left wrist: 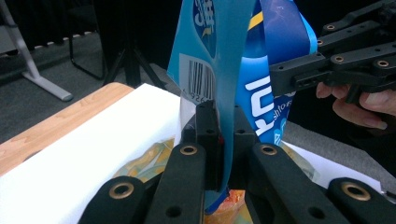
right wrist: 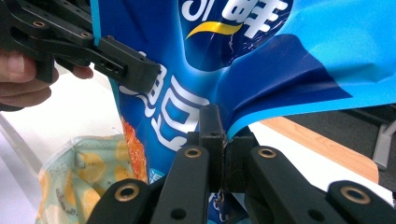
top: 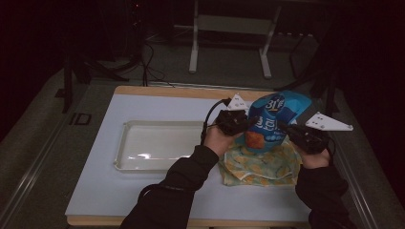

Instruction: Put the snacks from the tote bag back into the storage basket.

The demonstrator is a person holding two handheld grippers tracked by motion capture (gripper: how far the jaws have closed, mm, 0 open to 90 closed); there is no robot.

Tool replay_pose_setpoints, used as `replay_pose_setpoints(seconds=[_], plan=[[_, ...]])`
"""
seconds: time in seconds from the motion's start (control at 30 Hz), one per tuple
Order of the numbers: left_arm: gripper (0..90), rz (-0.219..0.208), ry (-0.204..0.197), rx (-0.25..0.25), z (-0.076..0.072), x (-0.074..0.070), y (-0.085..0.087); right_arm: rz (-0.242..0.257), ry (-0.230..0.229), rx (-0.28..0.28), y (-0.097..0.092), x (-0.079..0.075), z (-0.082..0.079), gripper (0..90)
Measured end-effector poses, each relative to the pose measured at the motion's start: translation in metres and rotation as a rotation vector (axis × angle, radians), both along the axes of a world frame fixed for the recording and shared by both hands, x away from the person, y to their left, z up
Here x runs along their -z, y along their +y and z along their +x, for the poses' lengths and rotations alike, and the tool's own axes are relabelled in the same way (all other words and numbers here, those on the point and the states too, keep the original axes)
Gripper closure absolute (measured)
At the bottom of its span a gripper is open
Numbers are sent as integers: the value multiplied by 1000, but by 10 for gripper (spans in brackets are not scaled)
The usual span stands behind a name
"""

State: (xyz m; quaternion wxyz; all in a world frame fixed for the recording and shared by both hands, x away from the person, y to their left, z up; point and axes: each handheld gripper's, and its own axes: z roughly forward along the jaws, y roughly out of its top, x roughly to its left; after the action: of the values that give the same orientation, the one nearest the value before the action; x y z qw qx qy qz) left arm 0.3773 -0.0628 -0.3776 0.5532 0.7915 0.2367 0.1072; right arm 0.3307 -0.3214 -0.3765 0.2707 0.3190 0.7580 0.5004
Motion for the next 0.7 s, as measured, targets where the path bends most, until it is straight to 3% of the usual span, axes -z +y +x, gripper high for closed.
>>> replay_pose_setpoints(seconds=[0.47,0.7], plan=[[880,-33,-40,-11,2,-41,12,-6,-54,10,12,-40,1,889],[881,-44,-42,-26,2,-49,23,2,-61,2,22,-50,4,888]])
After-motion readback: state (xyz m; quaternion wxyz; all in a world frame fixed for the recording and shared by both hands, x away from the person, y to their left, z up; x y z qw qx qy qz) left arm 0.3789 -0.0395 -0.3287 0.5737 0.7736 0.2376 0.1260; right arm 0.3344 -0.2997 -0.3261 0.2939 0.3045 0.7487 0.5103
